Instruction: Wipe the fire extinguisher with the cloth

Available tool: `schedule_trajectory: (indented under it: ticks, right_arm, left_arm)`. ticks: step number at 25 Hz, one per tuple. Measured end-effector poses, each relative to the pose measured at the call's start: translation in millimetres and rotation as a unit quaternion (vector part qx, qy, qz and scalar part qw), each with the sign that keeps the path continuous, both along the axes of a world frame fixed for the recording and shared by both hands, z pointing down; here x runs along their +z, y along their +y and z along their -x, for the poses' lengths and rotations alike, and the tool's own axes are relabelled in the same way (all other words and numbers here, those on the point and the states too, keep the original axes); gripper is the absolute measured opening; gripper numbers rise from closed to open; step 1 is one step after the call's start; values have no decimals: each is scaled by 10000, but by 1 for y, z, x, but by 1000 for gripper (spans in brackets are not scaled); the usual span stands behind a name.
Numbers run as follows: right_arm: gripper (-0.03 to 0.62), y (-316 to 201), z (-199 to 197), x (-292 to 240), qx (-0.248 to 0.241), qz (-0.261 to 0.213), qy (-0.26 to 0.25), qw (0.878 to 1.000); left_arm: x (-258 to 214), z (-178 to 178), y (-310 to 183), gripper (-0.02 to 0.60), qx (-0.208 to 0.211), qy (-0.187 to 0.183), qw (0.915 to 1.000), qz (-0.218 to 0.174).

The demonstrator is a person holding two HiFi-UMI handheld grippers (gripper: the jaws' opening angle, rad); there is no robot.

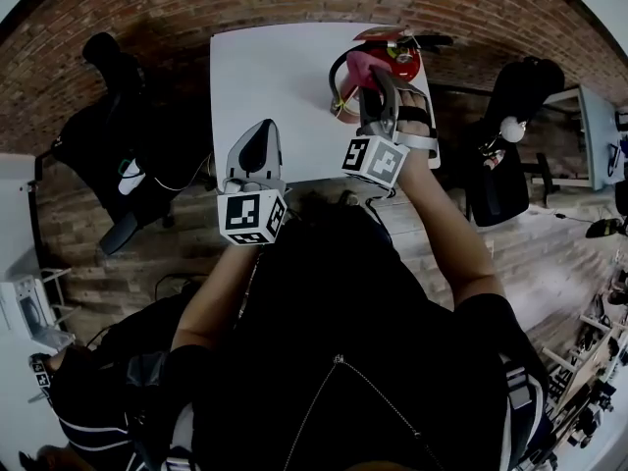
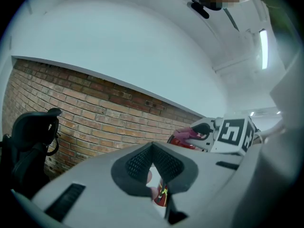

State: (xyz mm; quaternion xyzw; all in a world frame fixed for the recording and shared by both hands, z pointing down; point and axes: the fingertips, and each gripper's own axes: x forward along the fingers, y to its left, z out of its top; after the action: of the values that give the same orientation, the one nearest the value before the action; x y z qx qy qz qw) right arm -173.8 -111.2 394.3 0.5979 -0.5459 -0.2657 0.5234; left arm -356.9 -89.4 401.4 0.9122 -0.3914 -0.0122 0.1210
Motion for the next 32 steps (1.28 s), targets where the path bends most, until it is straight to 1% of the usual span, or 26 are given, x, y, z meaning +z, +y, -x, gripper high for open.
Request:
schedule_trajectory:
  ticks: [2, 3, 9, 13, 18, 24, 32]
  right_arm:
    - [115, 1, -7, 11, -83, 72, 397, 9992]
    - [115, 2, -11, 15, -104, 112, 478, 9987]
    - [115, 11, -29, 16, -243, 109, 181, 9995]
    - [115, 19, -45, 12, -295, 179, -19, 9994]
    - [115, 27, -61, 13, -463, 263, 59, 9986]
    - [115, 33, -86, 15, -502, 324, 5, 9982]
    - [115, 39, -110, 21, -634, 346, 33, 9974]
  left_arm:
    - [-2, -3, 1, 9, -38, -31, 10000, -20]
    - [-3, -4, 1, 9, -69, -46, 10000, -26]
    - [-7, -7, -4, 9, -295, -115, 9995, -4]
    - [-10, -21, -6, 9, -350, -111, 9993, 2]
    - [-16, -42, -9, 9, -388, -129, 9991, -54]
    - [-24, -61, -17, 9, -468, -129, 9987, -161]
    - [-28, -79, -21, 9, -680, -152, 9973, -223]
